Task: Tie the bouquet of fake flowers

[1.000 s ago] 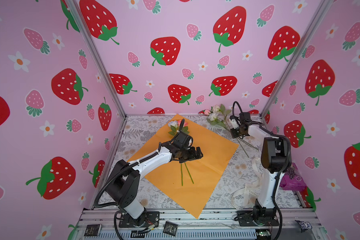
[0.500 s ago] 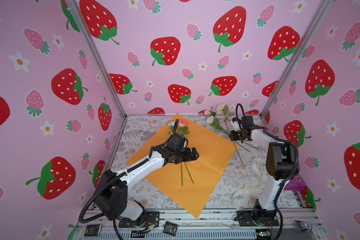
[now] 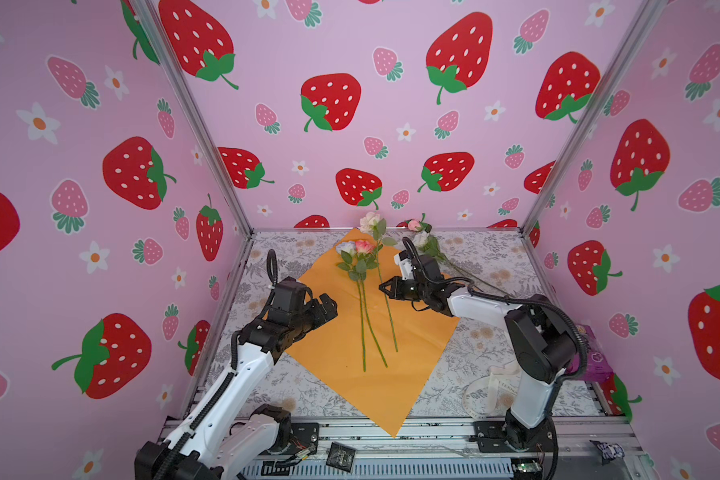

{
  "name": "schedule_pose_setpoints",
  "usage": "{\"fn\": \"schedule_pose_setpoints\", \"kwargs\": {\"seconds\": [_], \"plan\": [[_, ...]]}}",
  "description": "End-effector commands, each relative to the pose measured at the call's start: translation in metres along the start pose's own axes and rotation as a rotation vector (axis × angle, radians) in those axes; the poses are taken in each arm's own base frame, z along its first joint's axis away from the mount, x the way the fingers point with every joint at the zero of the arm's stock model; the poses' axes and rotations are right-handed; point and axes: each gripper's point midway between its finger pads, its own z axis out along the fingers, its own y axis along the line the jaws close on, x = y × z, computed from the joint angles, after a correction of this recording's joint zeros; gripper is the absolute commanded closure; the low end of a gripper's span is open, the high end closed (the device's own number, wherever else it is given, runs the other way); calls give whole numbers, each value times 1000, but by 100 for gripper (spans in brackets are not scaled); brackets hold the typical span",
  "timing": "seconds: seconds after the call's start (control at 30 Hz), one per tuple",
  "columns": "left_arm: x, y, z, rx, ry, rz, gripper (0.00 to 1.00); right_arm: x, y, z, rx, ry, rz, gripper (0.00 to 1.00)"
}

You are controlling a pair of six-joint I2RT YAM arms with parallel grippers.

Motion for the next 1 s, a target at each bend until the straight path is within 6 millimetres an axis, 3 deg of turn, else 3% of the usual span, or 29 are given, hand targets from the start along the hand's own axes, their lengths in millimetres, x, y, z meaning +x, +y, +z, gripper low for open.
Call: {"fn": "schedule_pose_setpoints", "kwargs": {"seconds": [0.0,0.13,0.3,0.5,0.7,0.83,0.97], "plan": [[12,14,-3,-24,40,-18,1,-11,-4,13,12,-79,123,97],[17,20,-5,-29,42,-23,1,3,0,18,35,-52,73,97],[24,19,0,4,67,-44,1,29,-30,13,124,-34,115,97],[24,12,6,25,87,-49,1,54,-37,31,116,92,62,99],[24,10,10,28,102,-46,1,64,-50,44,143,166,22,96],[25,10,12,30,109,-47,1,68,-50,44,144,188,24,85],[26,9,13,35,116,-50,1,55,-44,33,149,154,23,72]]}}
